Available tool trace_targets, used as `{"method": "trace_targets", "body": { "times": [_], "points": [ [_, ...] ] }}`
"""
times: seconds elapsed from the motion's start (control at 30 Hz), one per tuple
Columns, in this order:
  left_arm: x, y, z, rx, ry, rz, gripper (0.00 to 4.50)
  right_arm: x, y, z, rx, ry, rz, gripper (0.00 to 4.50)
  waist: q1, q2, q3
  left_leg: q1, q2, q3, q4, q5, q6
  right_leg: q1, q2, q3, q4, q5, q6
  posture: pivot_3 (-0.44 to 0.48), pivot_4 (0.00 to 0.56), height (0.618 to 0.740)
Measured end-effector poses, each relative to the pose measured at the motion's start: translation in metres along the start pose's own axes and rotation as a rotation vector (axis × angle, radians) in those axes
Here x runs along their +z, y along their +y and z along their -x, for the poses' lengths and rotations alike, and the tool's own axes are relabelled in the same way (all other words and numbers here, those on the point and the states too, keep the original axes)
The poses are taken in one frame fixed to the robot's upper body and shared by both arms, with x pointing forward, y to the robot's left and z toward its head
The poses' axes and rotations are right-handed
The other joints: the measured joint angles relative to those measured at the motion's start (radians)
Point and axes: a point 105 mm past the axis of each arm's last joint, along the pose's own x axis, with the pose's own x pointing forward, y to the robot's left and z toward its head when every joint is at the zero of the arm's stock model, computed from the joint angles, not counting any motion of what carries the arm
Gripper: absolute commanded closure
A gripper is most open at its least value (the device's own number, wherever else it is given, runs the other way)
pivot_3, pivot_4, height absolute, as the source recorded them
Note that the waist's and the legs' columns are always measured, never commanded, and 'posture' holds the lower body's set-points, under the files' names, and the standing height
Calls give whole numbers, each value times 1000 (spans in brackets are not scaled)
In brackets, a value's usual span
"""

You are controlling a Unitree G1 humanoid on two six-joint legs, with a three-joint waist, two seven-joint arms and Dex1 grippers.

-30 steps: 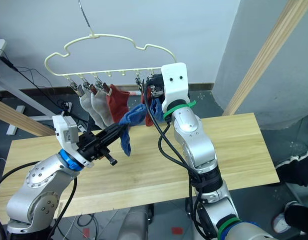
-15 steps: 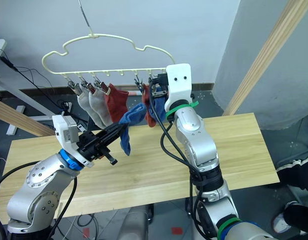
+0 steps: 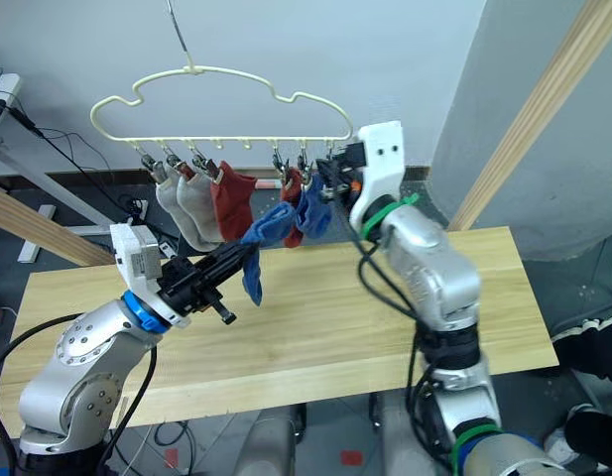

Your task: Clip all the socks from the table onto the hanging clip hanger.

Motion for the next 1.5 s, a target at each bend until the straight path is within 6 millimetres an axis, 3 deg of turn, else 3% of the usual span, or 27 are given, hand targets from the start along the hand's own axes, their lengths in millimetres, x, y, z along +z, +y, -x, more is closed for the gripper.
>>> {"method": "trace_targets", "body": {
  "times": [0.2, 0.37, 0.7, 1.5],
  "points": [
    [3, -7, -19, -51, -50, 9, 4500, 26, 2, 6, 140, 22, -328, 4176, -9, 0, 0, 0, 1, 0, 0, 0, 0, 0, 1, 0, 1, 4, -7, -33, 364, 740],
    [4, -11, -24, -63, -69, 14, 4500, 21, 11, 7, 188, 66, -454, 4176, -9, 0, 0, -1, 1, 0, 0, 0, 0, -1, 1, 0, 0, 4, -7, -36, 370, 740],
    [15, -11, -32, -59, -110, -3, 4500, 21, 13, 9, 176, 90, -459, 4176, -8, 0, 0, -1, 0, 1, 0, 0, 0, -1, 1, 0, 0, 4, -6, -30, 374, 740],
    [15, -8, -33, -64, -118, -17, 4500, 11, 17, 10, 207, 166, -363, 4176, -8, 0, 0, -1, 0, 1, 0, 0, 0, -1, 1, 0, 0, 3, -4, -23, 373, 740]
  ]
}}
